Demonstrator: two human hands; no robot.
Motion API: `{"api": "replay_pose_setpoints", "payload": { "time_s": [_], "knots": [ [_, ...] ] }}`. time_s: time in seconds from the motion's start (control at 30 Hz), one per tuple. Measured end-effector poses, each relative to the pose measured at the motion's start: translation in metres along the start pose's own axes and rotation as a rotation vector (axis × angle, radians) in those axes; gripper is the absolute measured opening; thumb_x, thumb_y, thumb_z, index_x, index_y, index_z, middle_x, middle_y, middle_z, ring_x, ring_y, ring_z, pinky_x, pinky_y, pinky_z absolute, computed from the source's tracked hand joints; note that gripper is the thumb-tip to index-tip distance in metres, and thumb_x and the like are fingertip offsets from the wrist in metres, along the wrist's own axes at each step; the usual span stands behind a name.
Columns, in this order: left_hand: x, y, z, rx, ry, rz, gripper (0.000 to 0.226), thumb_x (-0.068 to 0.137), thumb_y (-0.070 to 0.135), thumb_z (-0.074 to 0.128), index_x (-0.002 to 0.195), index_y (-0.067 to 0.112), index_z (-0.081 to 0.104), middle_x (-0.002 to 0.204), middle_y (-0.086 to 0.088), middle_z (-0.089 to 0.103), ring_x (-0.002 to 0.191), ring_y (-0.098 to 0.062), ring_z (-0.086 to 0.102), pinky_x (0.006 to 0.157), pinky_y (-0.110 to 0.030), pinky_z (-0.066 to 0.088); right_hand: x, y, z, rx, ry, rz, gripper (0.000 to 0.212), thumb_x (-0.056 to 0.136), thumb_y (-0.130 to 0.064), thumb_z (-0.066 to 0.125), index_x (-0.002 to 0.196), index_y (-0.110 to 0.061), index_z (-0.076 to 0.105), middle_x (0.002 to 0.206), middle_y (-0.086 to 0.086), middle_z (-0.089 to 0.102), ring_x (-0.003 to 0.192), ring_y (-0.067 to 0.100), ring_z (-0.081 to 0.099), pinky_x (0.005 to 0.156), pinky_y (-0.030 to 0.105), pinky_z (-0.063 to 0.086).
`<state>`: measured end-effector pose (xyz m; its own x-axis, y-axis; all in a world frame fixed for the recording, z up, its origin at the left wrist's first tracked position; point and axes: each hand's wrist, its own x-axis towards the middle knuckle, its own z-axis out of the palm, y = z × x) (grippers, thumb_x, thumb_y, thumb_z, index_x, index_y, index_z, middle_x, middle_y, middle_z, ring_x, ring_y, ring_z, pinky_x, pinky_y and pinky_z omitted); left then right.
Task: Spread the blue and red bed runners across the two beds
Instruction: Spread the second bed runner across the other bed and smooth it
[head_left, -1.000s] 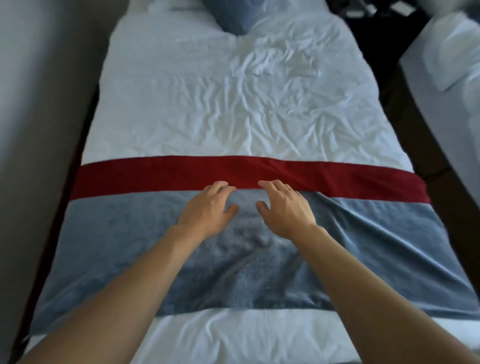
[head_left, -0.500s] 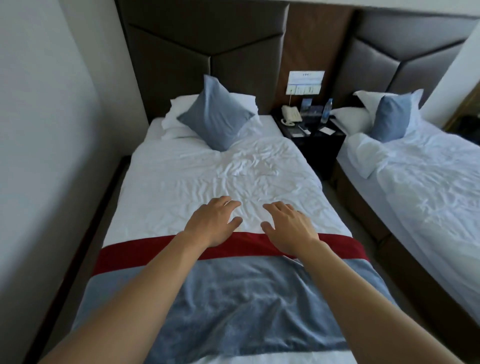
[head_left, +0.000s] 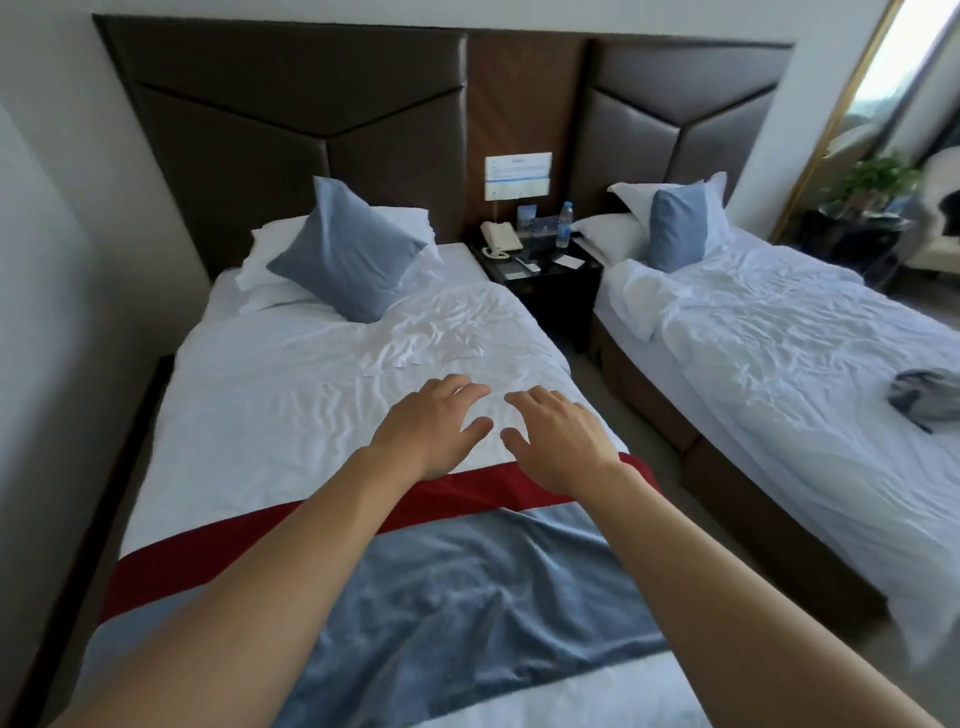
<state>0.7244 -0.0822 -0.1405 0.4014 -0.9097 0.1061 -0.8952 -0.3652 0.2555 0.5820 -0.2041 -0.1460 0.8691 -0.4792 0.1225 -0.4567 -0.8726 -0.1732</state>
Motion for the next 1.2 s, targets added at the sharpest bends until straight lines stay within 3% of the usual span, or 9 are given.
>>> {"api": "replay_pose_setpoints", "payload": {
  "time_s": [0.2, 0.43, 0.67, 0.93, 1.2],
  "knots": [
    [0.065, 0.15, 0.043, -0.067, -0.04, 0.235, 0.049, 0.099, 0.051, 0.04, 0.146, 0.035, 0.038, 0.155, 0.01, 0.034, 0.139, -0.013, 0.035, 0.1, -0.039, 0.042, -0.086, 0.144, -0.042, -0.037, 0.081, 0.257, 0.049, 0.099, -0.045, 0.044, 0.145, -0.027, 0.042, 0.144, -0.003, 0.048, 0.129, 0.02, 0.048, 0.102, 0.039, 0.042],
    [0.122, 0.361, 0.096, -0.157, -0.105, 0.521, 0.05, 0.098, 0.048, 0.047, 0.145, 0.033, 0.041, 0.152, 0.008, 0.038, 0.139, -0.014, 0.036, 0.11, -0.04, 0.038, -0.225, 0.317, -0.109, -0.068, 0.154, 0.561, 0.051, 0.097, -0.045, 0.048, 0.144, -0.028, 0.041, 0.146, -0.001, 0.045, 0.13, 0.024, 0.046, 0.105, 0.042, 0.04],
    [0.16, 0.53, 0.14, -0.204, -0.201, 0.75, 0.053, 0.098, 0.05, 0.046, 0.148, 0.037, 0.032, 0.155, 0.01, 0.031, 0.142, -0.014, 0.03, 0.11, -0.041, 0.036, -0.328, 0.438, -0.15, -0.14, 0.217, 0.755, 0.054, 0.096, -0.048, 0.047, 0.146, -0.028, 0.04, 0.147, -0.005, 0.045, 0.133, 0.02, 0.043, 0.107, 0.04, 0.04],
    [0.253, 0.666, 0.21, -0.233, -0.228, 0.874, 0.054, 0.098, 0.053, 0.043, 0.148, 0.036, 0.032, 0.156, 0.012, 0.03, 0.142, -0.012, 0.03, 0.111, -0.038, 0.032, -0.36, 0.602, -0.158, -0.129, 0.192, 0.867, 0.053, 0.096, -0.048, 0.047, 0.145, -0.029, 0.04, 0.148, -0.006, 0.044, 0.135, 0.018, 0.042, 0.107, 0.037, 0.038],
    [0.383, 0.803, 0.275, -0.21, -0.297, 0.886, 0.057, 0.099, 0.05, 0.045, 0.151, 0.032, 0.032, 0.156, 0.009, 0.031, 0.141, -0.015, 0.032, 0.113, -0.037, 0.034, -0.344, 0.783, -0.187, -0.107, 0.154, 0.936, 0.053, 0.095, -0.047, 0.049, 0.144, -0.028, 0.043, 0.146, -0.004, 0.046, 0.134, 0.019, 0.042, 0.107, 0.038, 0.038]
  ]
}}
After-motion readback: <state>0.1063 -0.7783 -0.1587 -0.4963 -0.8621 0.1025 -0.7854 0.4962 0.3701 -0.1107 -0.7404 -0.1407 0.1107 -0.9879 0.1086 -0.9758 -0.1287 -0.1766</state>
